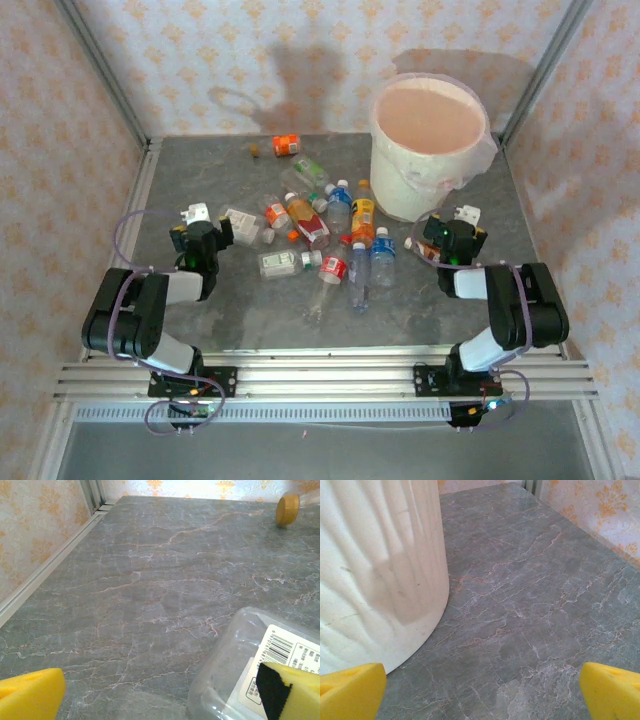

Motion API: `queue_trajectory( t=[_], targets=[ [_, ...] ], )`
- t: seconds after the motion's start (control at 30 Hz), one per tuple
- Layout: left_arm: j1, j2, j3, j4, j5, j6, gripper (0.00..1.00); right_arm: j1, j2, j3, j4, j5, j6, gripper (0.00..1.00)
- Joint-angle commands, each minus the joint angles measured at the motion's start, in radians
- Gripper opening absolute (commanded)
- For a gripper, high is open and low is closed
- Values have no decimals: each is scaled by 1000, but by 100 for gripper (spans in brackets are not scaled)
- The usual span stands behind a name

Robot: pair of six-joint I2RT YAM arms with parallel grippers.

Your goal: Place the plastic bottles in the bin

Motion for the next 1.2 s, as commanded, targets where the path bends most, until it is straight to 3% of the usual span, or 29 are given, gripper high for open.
queue_trajectory(
  t=[0.0,0.77,0.83,0.93,1.0,1.1,1.17],
  targets=[
    [-9,-6,-1,28,-38,13,100,5,-8,-4,24,23,16,99],
    [-10,-32,14,-13,-39,13,100,5,-33,7,-13,44,24,99],
    [-14,-72,43,-97,-42,19,100,5,-106,45,-143,41,21,99],
    [-15,-189,137,-367,-72,-21,100,5,-233,98,-309,36,26,99],
    [-16,-274,142,-416,-83,-72,100,5,-308,129,-407,34,57,99],
    [-15,-399,196,-601,-126,-215,100,5,-397,226,-623,50,213,99],
    [-16,-474,243,-758,-95,-309,100,5,-433,285,-767,-18,320,99]
  ],
)
